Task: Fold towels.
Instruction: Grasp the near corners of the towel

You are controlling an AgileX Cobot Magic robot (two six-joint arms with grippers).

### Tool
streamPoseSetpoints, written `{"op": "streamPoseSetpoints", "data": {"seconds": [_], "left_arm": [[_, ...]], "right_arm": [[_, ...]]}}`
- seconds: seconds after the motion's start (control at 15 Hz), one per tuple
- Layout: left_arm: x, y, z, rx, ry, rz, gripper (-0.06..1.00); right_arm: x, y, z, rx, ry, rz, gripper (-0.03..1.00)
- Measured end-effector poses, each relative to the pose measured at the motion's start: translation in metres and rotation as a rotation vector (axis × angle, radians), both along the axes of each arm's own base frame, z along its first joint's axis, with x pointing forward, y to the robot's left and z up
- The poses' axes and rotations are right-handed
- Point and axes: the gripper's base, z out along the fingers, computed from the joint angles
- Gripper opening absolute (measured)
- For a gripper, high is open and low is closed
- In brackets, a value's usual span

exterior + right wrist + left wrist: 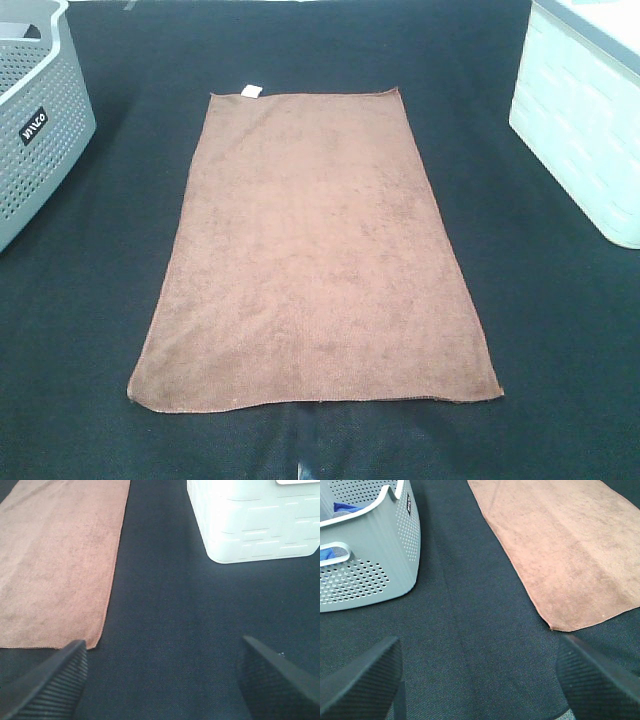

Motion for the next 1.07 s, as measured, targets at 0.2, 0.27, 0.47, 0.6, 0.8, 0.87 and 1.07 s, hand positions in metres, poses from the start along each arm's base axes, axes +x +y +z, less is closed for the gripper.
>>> {"op": "streamPoseSetpoints", "data": {"seconds": [0.2,0.27,0.47,0.6,0.8,0.87,1.07], "left_arm": [[0.0000,0.0000,0.0000,0.000,0.000,0.000,0.80],[0.0000,0.0000,0.0000,0.000,0.000,0.000,0.80],[0.0000,0.0000,0.0000,0.000,0.000,0.000,0.80],[0.0000,0.0000,0.0000,0.000,0.000,0.000,0.80],[0.0000,0.0000,0.0000,0.000,0.000,0.000,0.80],[0.0000,0.0000,0.0000,0.000,0.000,0.000,0.80],[0.0000,0.0000,0.0000,0.000,0.000,0.000,0.80]], "right_arm": [[0.0000,0.0000,0.0000,0.000,0.000,0.000,0.77],[0.0000,0.0000,0.0000,0.000,0.000,0.000,0.77],[0.0000,0.0000,0.0000,0.000,0.000,0.000,0.77],[0.0000,0.0000,0.0000,0.000,0.000,0.000,0.77],[0.0000,0.0000,0.0000,0.000,0.000,0.000,0.77],[0.0000,0.0000,0.0000,0.000,0.000,0.000,0.77],[0.0000,0.0000,0.0000,0.000,0.000,0.000,0.77]]}}
